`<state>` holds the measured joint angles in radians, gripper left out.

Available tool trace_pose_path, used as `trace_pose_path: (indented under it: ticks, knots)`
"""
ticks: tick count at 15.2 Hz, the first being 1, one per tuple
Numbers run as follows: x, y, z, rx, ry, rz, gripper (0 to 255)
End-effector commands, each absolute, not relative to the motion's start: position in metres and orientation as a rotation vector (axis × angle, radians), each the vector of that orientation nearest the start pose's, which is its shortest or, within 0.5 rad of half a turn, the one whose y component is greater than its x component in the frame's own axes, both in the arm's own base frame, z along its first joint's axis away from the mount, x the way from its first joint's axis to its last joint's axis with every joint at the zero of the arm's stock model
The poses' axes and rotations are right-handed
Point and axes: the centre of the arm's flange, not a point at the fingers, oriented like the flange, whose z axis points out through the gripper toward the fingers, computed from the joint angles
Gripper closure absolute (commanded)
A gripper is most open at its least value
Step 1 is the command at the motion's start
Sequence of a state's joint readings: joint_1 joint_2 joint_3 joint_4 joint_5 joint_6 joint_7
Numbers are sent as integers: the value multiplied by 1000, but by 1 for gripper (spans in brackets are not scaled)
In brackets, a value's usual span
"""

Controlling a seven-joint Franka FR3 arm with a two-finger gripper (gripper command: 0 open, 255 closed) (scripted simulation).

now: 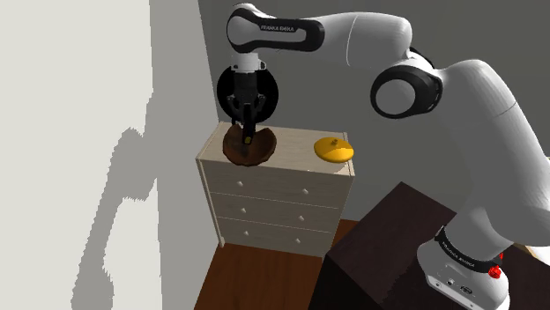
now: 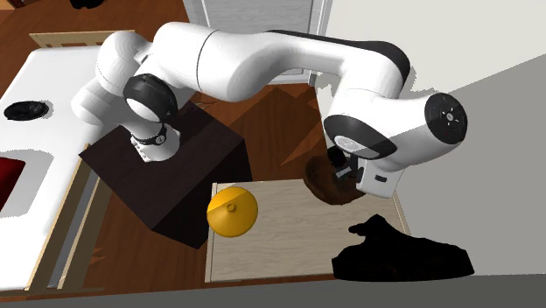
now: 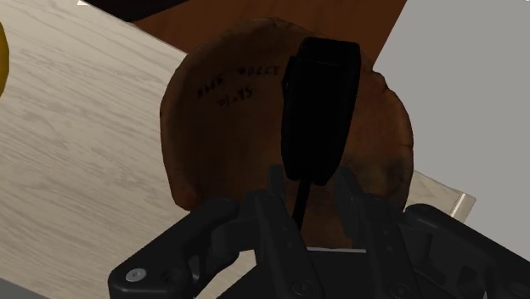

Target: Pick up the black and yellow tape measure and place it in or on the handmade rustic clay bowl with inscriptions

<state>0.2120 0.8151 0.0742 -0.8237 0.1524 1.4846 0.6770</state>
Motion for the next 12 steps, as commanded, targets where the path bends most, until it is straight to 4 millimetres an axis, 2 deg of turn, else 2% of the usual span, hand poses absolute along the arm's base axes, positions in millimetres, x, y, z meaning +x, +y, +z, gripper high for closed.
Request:
trace_pose_path:
  ticks: [1, 5, 12]
  knots:
    - [716, 206, 418, -2944, 610, 346, 255]
    - [716, 206, 393, -2944, 610, 346, 255]
    - [716, 206, 393, -2944, 610, 346, 255]
